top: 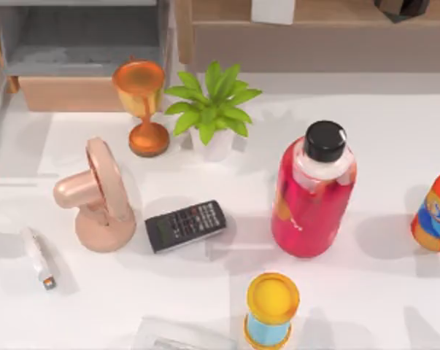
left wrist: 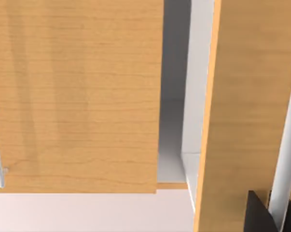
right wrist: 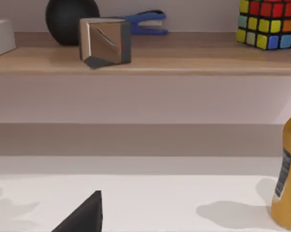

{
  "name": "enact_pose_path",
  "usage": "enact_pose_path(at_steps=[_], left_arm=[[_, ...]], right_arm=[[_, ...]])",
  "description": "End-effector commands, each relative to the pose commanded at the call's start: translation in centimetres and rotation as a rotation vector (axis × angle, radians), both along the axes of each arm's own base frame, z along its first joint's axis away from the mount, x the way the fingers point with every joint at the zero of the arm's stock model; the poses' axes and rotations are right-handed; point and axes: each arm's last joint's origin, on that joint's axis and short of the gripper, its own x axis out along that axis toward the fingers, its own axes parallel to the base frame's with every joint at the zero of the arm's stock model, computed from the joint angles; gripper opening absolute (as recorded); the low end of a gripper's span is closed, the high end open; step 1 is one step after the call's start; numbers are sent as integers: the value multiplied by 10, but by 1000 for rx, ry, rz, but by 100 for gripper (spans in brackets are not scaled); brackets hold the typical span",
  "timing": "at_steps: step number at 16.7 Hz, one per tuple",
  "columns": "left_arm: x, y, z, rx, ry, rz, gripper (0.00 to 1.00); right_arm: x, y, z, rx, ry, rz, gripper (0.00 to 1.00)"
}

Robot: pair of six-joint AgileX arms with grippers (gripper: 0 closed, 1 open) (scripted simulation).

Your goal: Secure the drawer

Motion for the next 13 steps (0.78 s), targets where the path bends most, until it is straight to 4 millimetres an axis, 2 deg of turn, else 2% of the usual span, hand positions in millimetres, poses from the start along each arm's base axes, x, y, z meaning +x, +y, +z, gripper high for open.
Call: enact_pose_path(at_steps=[4,6,11,13], left_arm=[[34,-2,-1,-4,3,-2,0],[44,-3,-1,-4,4,-2,0],[44,-1,-2,-9,9,3,0],[53,-1,-2,-8,8,4,0]], right_arm=[[0,0,0,0,0,0,100],[0,0,0,0,0,0,100],[0,0,0,0,0,0,100],[0,0,0,0,0,0,100]])
